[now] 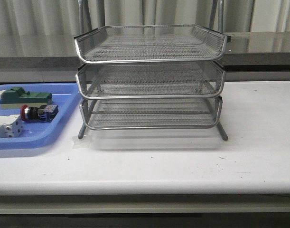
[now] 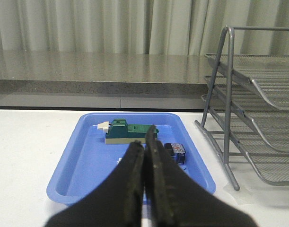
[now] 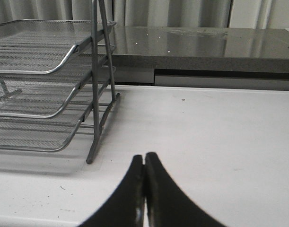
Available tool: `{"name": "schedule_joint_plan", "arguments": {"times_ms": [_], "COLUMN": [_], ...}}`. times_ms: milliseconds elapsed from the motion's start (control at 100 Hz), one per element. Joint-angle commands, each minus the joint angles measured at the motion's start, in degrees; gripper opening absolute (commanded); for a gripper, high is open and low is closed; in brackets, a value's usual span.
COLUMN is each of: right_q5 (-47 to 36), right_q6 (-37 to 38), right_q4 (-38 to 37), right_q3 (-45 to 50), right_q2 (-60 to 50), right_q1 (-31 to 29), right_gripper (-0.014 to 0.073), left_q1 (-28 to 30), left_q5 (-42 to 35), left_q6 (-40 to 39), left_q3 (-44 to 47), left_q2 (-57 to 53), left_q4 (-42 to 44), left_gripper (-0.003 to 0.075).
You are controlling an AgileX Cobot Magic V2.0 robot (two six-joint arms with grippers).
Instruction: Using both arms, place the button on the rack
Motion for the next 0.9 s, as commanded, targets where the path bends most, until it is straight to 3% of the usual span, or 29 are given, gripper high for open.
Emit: {"name": "schedule_joint_plan", "arguments": {"times_ms": [0, 720, 890], "right_q5": [-4.64, -5.06, -9.60], "right_q6": [-0.08, -0.08, -0.08], "right_q4": [0.04, 0.04, 0.87], "right_q3": [-0.98, -0.98, -1.22], "right_q2": [-1.01, -1.01, -1.01], "right_q1": [-0.17, -0.17, -0.17], "right_gripper": [-0.0060, -0.0060, -0.0060], "left_q1": [0.18, 0.18, 0.18], "left_q5": [-4.80, -4.80, -4.80], "left_q6": [-0.62, -0.62, -0.62], "left_q3": [2.50, 2.50, 2.50], "left_q2": [-1.92, -1.92, -1.92], "left_q4": [0.01, 0.01, 0.01], "left_gripper": [-0.0020, -0.0020, -0.0020]}}
